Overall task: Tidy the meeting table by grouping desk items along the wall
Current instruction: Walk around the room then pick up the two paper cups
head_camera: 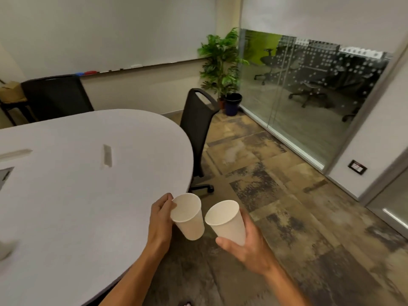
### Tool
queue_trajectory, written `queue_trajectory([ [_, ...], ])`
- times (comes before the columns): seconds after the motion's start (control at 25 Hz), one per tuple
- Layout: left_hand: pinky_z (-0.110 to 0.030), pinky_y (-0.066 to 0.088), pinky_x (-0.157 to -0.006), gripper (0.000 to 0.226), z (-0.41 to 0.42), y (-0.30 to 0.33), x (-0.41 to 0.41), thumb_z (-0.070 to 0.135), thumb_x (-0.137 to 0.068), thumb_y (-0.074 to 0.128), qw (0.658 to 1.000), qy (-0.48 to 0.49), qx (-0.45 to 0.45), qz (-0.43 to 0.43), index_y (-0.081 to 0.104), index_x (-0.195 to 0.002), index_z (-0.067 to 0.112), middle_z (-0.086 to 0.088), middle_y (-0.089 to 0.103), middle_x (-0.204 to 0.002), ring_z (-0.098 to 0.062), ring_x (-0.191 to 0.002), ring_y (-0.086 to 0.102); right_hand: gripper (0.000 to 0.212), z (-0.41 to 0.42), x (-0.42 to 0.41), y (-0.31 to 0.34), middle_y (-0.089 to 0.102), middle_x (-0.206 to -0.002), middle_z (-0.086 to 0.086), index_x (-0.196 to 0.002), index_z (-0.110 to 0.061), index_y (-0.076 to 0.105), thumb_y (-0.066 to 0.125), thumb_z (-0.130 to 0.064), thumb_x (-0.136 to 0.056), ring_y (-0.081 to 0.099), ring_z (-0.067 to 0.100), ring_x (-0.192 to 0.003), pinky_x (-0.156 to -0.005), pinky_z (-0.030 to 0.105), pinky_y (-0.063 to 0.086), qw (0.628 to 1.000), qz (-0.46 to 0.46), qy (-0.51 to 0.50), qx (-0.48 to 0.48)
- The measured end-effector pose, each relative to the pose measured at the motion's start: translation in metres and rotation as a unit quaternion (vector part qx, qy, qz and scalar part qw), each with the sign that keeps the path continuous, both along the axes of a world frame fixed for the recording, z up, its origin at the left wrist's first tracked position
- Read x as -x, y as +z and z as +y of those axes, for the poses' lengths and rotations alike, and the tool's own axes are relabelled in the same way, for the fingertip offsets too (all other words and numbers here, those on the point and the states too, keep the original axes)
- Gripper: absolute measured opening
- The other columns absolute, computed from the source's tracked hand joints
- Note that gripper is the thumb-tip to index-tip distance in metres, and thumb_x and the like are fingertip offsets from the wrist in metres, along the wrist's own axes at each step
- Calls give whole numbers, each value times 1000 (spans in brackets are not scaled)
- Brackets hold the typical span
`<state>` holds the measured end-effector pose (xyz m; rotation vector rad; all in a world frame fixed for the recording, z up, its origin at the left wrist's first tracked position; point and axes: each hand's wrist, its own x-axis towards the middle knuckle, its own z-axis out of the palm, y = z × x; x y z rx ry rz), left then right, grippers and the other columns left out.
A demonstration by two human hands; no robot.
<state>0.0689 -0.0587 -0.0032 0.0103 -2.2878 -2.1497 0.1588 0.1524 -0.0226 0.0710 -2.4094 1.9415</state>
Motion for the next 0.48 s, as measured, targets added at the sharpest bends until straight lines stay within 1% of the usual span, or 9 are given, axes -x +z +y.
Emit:
queue_trajectory([
  [0.08, -40, 25, -63, 33, 38, -7, 20, 32, -84, 43, 999, -9, -20, -23, 31, -60, 14, -3, 36, -63, -18, -65, 34, 68, 12, 11, 0, 64, -115, -11, -129, -45, 47, 82, -47, -71, 65, 16, -103, -80, 37, 59, 999, 3, -15, 42],
  [0.16, -40, 30, -63, 38, 74, -11, 43, 44, -83, 42, 998, -18, -32, -49, 36, -65, 12, -5, 44, -65, -22, -69, 39, 67, 25, 28, -3, 66, -115, -4, -129, -39, 50, 82, -46, -70, 66, 21, -104, -81, 41, 59, 995, -2, -47, 84],
  [0.24, -41, 37, -68, 46, 108, -11, 65, 54, -85, 42, 996, -28, -54, -72, 43, -69, 11, -8, 51, -73, -27, -76, 46, 68, 43, 49, -6, 67, -116, -2, -129, -37, 52, 84, -45, -69, 67, 22, -105, -80, 41, 59, 989, -9, -89, 113],
  [0.28, -40, 40, -70, 48, 125, -8, 77, 56, -90, 43, 994, -36, -71, -75, 47, -71, 13, -8, 56, -75, -28, -79, 50, 70, 55, 63, -8, 67, -117, -1, -130, -35, 52, 84, -45, -68, 67, 22, -105, -79, 39, 59, 986, -12, -113, 124],
  [0.32, -39, 43, -73, 50, 142, -7, 91, 60, -94, 42, 992, -64, -82, -71, 53, -76, 15, -7, 61, -80, -27, -81, 55, 72, 67, 79, -9, 68, -117, -1, -131, -33, 52, 84, -45, -68, 67, 22, -105, -78, 38, 59, 982, -12, -135, 134],
  [0.36, -39, 47, -76, 54, 158, -8, 107, 68, -92, 40, 986, -116, -97, -69, 57, -85, 17, -8, 66, -88, -27, -85, 59, 73, 79, 97, -10, 68, -116, -2, -132, -33, 52, 84, -45, -67, 68, 22, -104, -77, 37, 59, 977, -10, -157, 143],
  [0.4, -43, 50, -80, 61, 172, -13, 126, 77, -85, 40, 975, -178, -107, -73, 59, -99, 21, -7, 69, -99, -27, -92, 63, 72, 92, 115, -11, 69, -116, -3, -131, -35, 52, 84, -45, -67, 68, 20, -104, -76, 35, 59, 972, -8, -179, 150],
  [0.44, -45, 52, -87, 69, 185, -17, 148, 83, -77, 45, 964, -229, -108, -80, 55, -114, 26, -5, 69, -110, -26, -101, 65, 70, 105, 135, -12, 69, -117, -5, -130, -37, 53, 83, -45, -67, 68, 19, -104, -76, 34, 59, 968, -4, -201, 154],
  [0.48, -46, 54, -92, 77, 195, -20, 166, 83, -72, 53, 954, -270, -100, -81, 48, -127, 30, 0, 66, -119, -23, -108, 64, 68, 116, 153, -13, 69, -117, -4, -129, -37, 54, 83, -44, -67, 68, 18, -105, -77, 34, 58, 963, -1, -216, 159],
])
